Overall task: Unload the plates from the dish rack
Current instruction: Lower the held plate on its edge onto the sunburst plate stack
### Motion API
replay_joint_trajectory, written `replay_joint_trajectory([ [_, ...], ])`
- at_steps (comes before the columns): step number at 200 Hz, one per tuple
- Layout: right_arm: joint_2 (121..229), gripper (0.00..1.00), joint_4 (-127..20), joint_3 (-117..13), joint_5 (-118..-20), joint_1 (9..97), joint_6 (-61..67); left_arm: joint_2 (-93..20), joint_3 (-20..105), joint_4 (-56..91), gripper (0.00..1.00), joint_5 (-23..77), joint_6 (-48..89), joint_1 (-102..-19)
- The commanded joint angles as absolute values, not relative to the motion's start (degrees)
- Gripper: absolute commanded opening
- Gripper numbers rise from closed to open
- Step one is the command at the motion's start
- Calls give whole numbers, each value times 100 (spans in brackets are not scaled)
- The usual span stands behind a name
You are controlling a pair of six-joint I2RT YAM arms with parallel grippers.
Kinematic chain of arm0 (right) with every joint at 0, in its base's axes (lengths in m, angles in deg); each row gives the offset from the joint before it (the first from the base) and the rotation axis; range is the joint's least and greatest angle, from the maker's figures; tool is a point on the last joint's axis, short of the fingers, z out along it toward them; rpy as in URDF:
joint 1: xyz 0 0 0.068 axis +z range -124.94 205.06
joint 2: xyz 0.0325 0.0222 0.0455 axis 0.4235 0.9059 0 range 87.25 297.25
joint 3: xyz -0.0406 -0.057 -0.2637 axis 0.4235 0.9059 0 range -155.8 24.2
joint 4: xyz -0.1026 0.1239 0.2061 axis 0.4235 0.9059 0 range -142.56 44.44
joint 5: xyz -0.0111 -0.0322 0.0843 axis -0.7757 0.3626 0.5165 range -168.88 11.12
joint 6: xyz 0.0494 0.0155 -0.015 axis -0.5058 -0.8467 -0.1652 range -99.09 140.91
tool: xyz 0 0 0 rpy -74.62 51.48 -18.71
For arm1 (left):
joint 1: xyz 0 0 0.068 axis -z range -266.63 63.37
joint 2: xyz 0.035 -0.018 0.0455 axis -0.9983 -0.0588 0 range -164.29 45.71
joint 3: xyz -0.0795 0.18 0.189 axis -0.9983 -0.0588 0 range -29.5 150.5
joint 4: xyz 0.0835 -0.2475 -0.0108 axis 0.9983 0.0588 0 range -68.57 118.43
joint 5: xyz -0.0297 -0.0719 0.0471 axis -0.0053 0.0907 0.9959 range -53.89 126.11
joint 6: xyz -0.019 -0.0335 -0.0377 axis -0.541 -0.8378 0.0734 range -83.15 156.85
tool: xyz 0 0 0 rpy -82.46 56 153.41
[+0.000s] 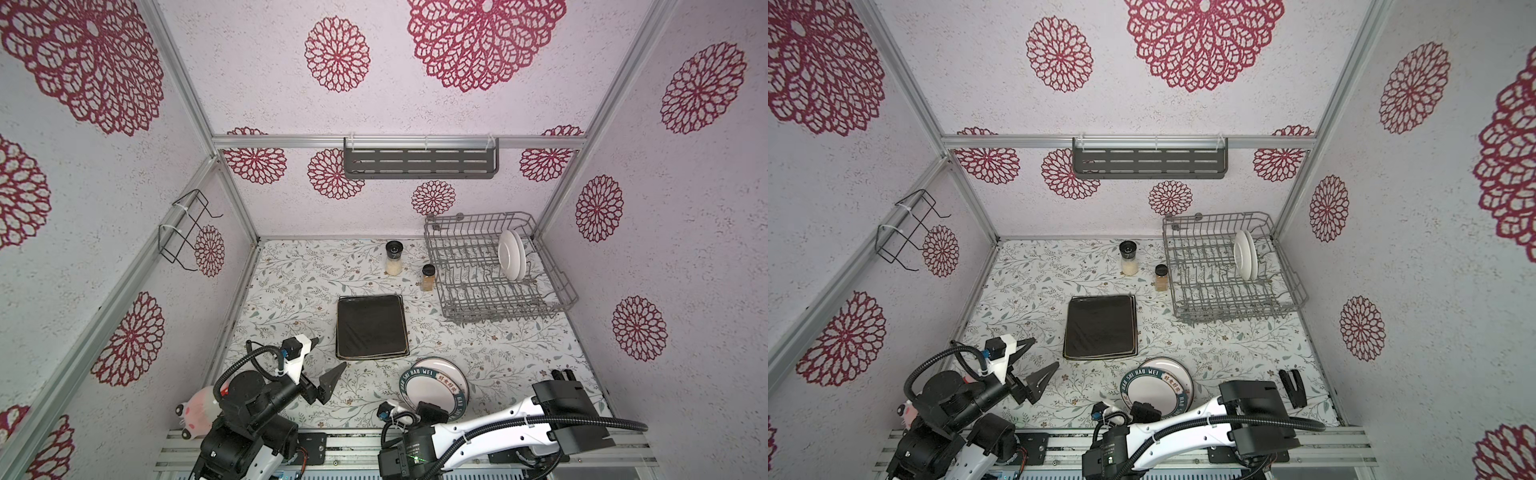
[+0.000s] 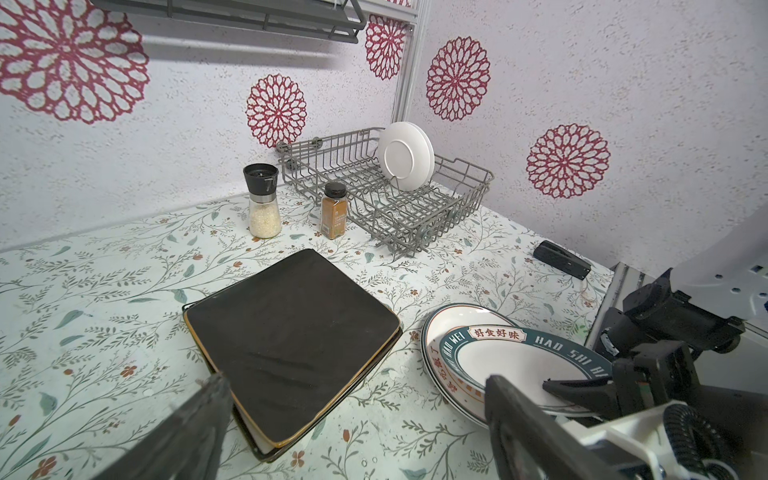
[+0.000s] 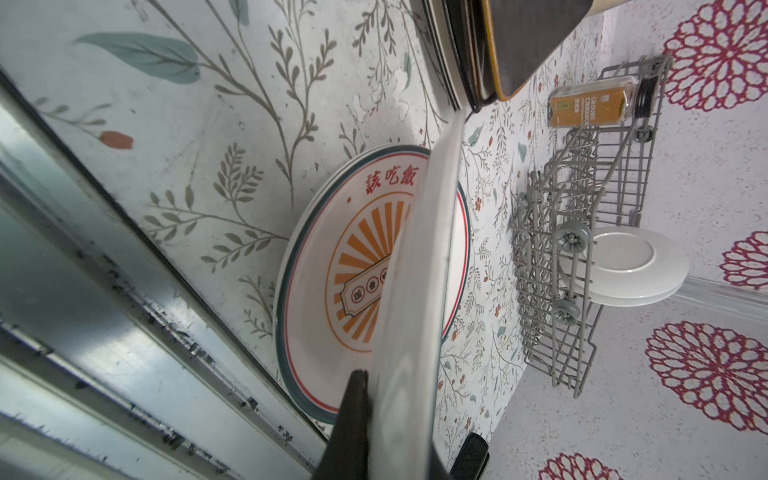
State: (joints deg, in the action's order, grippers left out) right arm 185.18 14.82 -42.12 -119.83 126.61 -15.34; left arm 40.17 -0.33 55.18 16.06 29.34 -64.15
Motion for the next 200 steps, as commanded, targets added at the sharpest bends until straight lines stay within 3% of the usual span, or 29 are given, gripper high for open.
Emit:
replay_joint_trajectory([
  [1, 18582, 7, 2027, -4350, -12283, 12692, -1908, 4040, -85, 5456, 97, 1579, 3059, -6368],
  [163, 18587, 25, 1400, -3970, -11775, 12690, -1677, 3949, -94, 5465, 97, 1519, 3044, -6307],
  [175, 18569, 29, 1365, -3944, -11744, 12691, -1655, 3939, -94, 5460, 97, 1519, 3043, -6300],
  [189, 18556, 43, 1330, -3926, -11723, 12691, -1635, 3943, -94, 5465, 97, 1519, 3043, -6298],
  [200, 18534, 47, 1284, -3895, -11698, 12697, -1609, 3938, -94, 5465, 97, 1519, 3042, -6298],
])
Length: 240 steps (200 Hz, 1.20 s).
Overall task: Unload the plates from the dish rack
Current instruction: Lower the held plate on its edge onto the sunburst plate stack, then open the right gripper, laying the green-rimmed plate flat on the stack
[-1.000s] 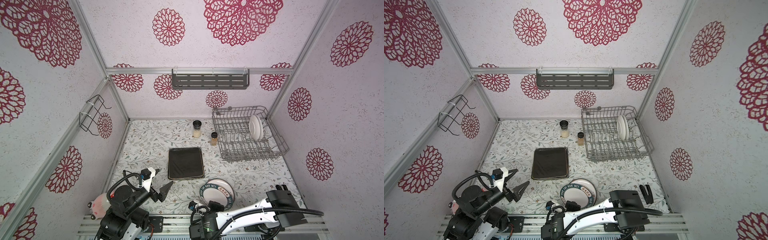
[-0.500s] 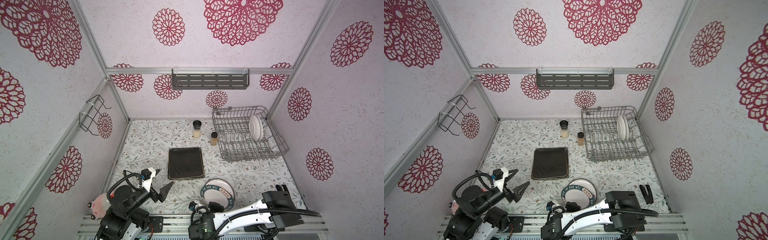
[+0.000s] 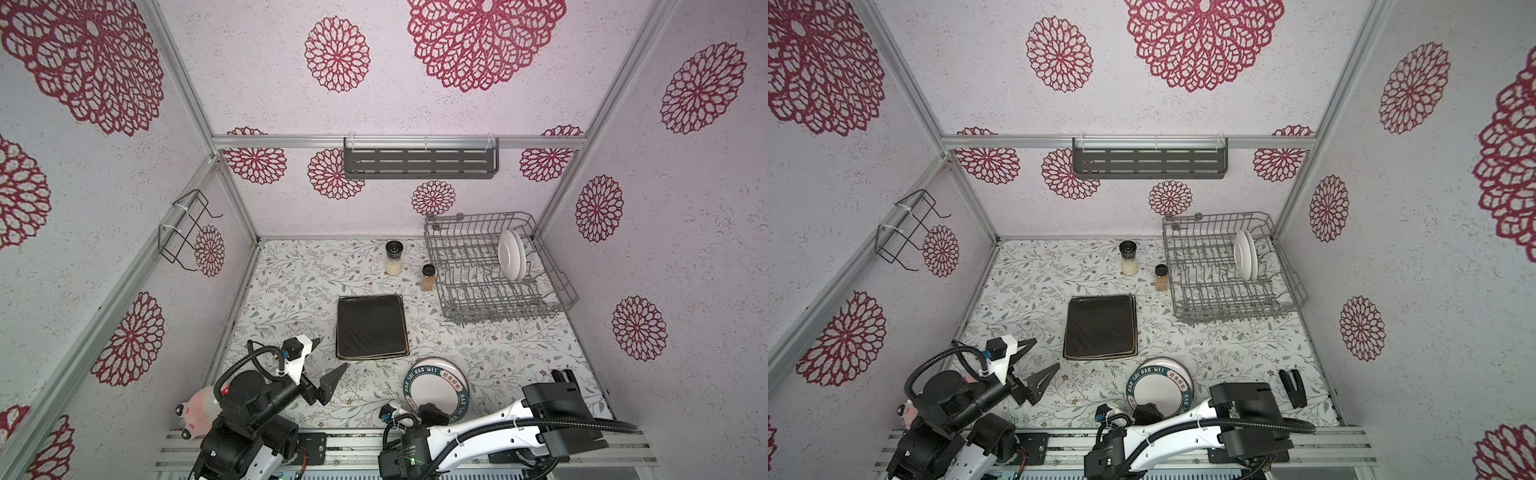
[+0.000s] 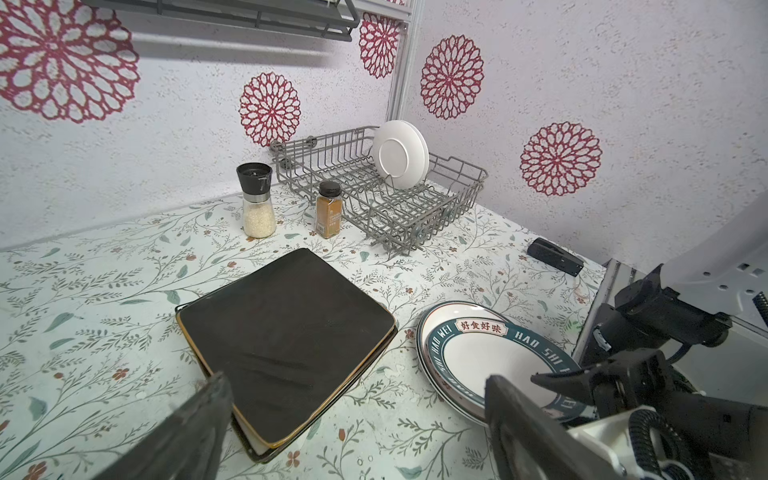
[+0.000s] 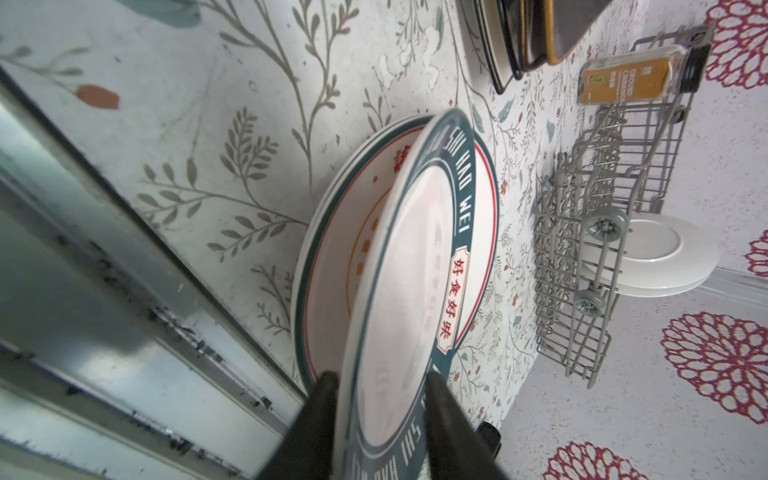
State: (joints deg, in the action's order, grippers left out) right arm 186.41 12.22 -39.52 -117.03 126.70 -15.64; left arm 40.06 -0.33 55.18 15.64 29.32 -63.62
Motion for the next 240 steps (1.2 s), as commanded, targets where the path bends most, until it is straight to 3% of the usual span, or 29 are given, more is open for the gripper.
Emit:
replay_joint_trajectory([
  [1, 18534, 47, 1279, -3893, -11691, 12694, -1609, 3938, -94, 5465, 97, 1515, 3043, -6298],
  [66, 18481, 50, 1119, -3737, -11609, 12691, -1616, 3908, -94, 5465, 97, 1528, 3043, -6296],
  [105, 18405, 61, 1068, -3629, -11606, 12689, -1688, 3883, -111, 5447, 97, 1524, 3026, -6289],
  [240, 18225, 62, 862, -3416, -11799, 12637, -1802, 3773, -129, 5422, 97, 1561, 2984, -6260],
])
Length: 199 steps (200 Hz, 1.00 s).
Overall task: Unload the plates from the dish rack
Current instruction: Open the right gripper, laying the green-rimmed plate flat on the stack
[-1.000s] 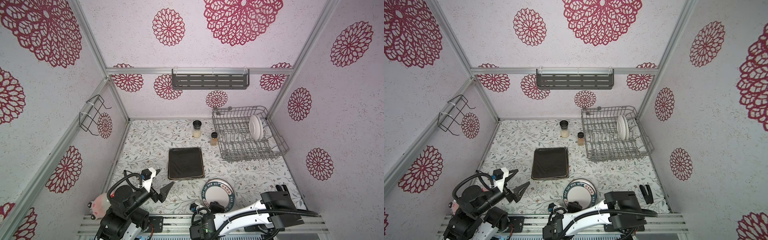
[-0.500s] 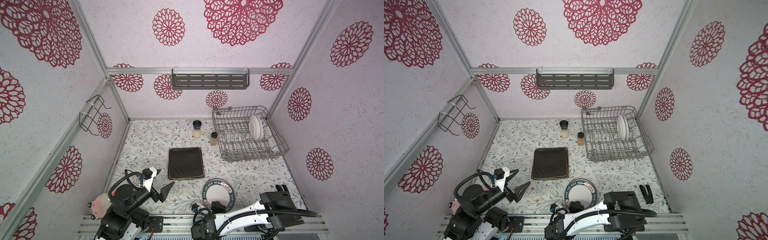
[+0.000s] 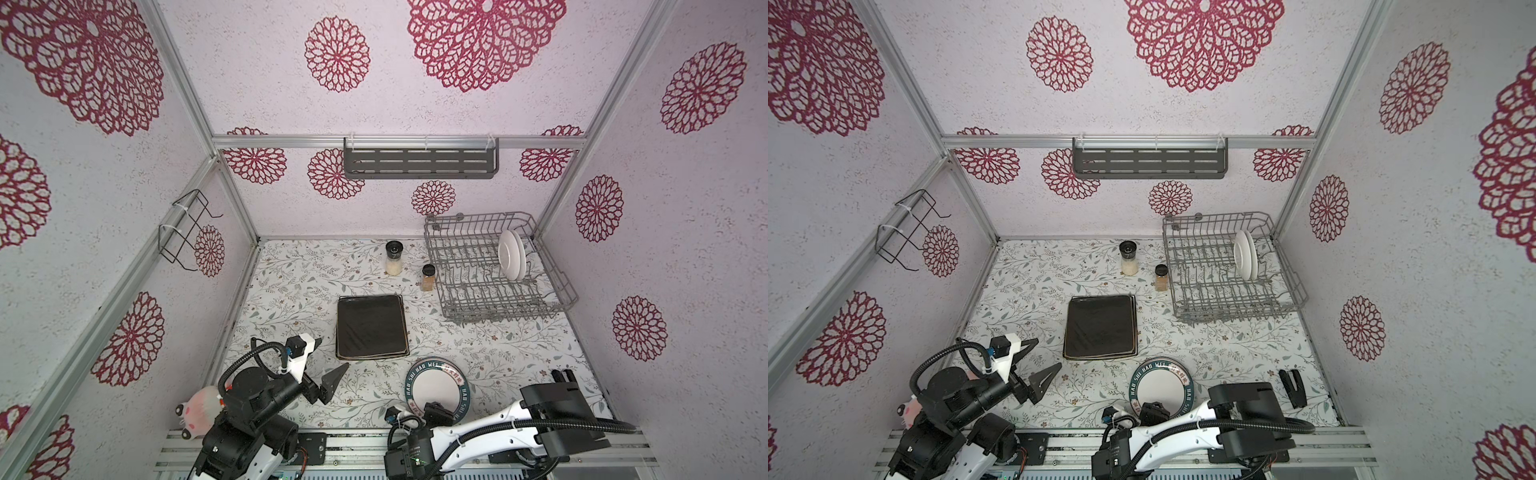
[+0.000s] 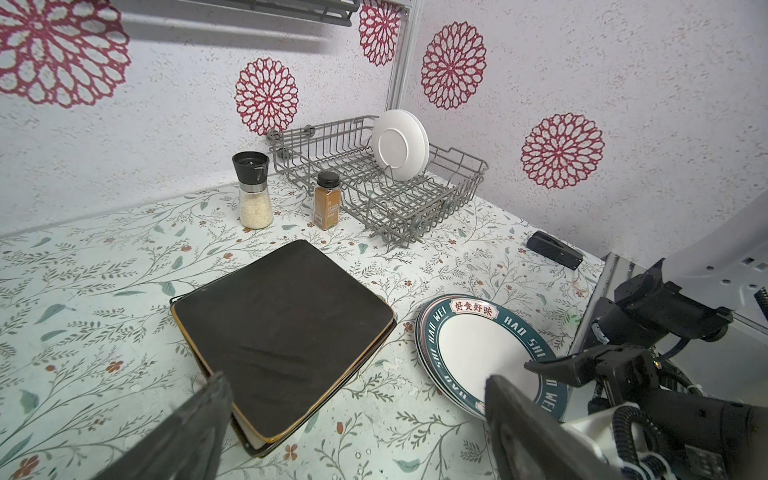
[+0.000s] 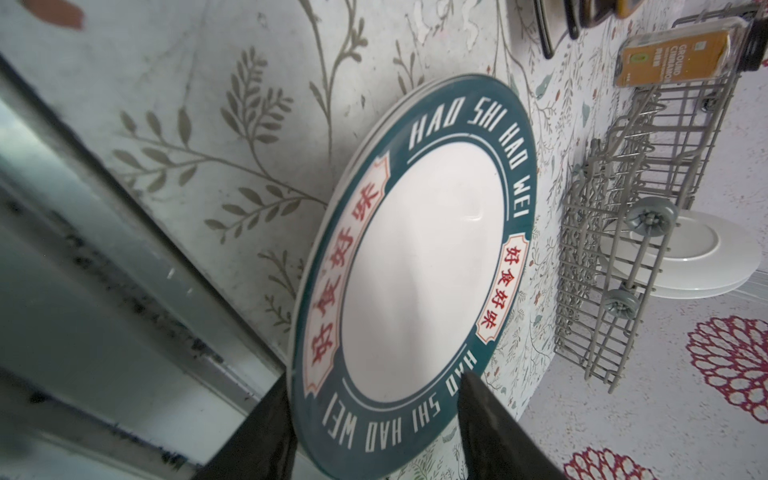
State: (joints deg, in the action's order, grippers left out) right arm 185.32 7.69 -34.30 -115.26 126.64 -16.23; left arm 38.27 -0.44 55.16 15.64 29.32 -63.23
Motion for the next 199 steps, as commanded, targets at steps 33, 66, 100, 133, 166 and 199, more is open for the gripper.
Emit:
replay_joint_trajectory([
  [33, 18130, 62, 679, -3330, -11834, 12615, -1667, 3759, -138, 5412, 97, 1568, 2963, -6249],
  [66, 18106, 62, 617, -3288, -11792, 12579, -1582, 3748, -138, 5405, 97, 1563, 2964, -6252],
  [100, 18027, 62, 605, -3233, -11747, 12543, -1629, 3739, -138, 5409, 97, 1563, 2963, -6244],
  [133, 17919, 63, 611, -3209, -11700, 12519, -1705, 3774, -138, 5421, 97, 1563, 2964, -6237],
  [166, 17932, 63, 628, -3213, -11638, 12507, -1715, 3798, -138, 5421, 97, 1563, 2963, -6224],
  [199, 17990, 64, 618, -3207, -11533, 12503, -1691, 3825, -138, 5426, 97, 1570, 2973, -6217],
])
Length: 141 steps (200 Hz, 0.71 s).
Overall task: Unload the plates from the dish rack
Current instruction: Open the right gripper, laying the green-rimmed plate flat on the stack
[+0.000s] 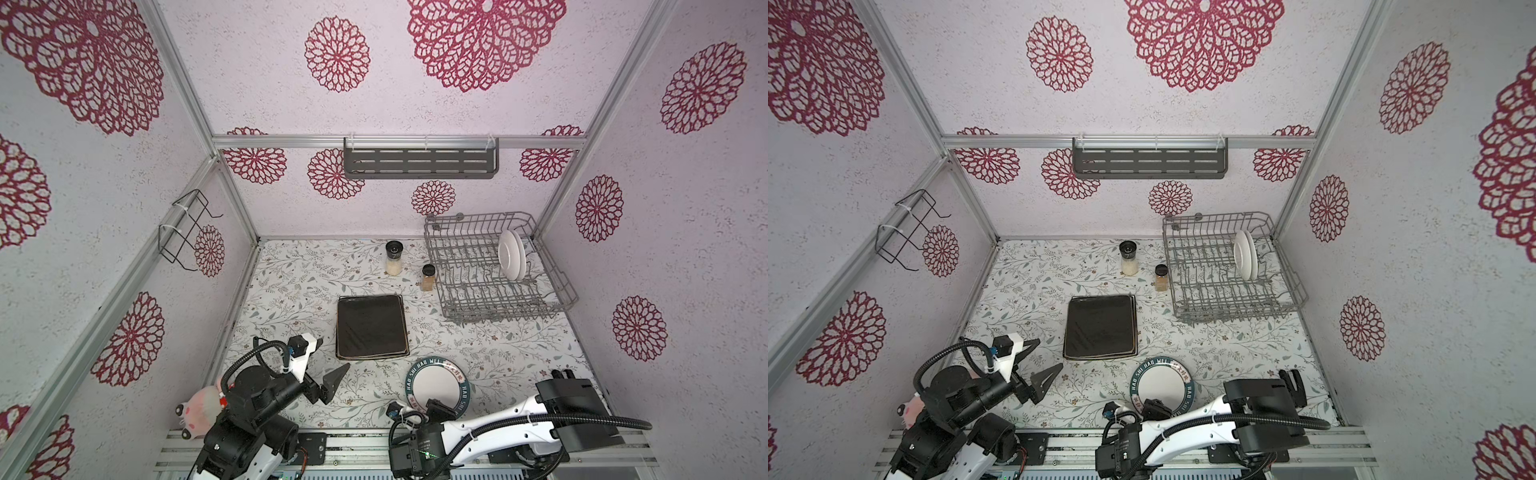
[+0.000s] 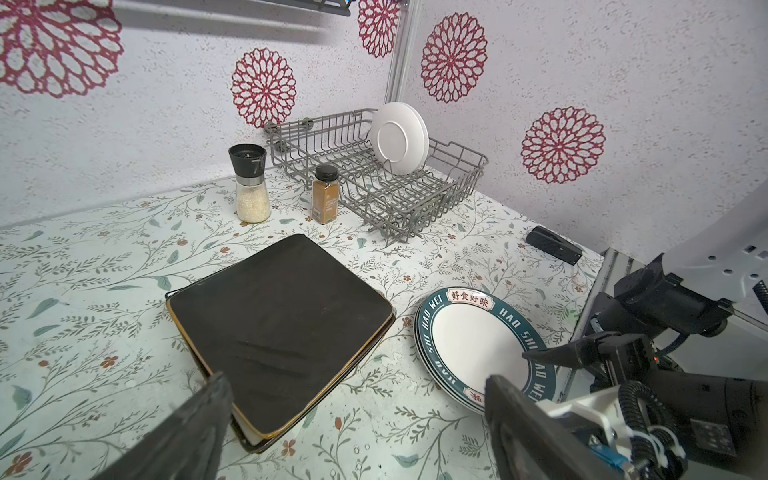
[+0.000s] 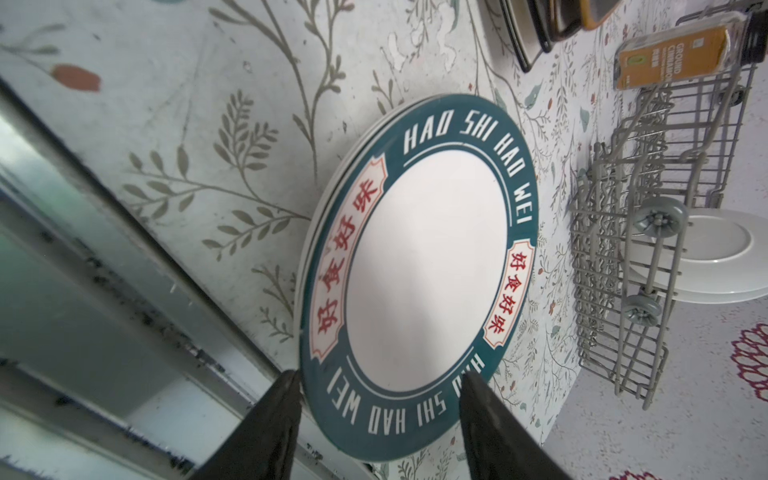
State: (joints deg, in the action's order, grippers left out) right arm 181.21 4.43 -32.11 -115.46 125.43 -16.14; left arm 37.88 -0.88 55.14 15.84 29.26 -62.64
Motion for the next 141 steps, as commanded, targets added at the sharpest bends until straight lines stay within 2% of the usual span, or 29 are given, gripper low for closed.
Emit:
replay_joint_trajectory([
  [1, 17990, 63, 617, -3206, -11534, 12505, -1689, 3825, -138, 5424, 97, 1571, 2973, -6209],
  [65, 17783, 66, 625, -3281, -11649, 12493, -1723, 3851, -138, 5430, 97, 1590, 2972, -6201],
  [96, 17075, 67, 322, -3336, -11855, 12295, -1638, 3851, -137, 5438, 97, 1623, 2973, -6202],
  [141, 15851, 69, -448, -3185, -12066, 11398, -1042, 3835, -135, 5438, 97, 1655, 2965, -6201],
])
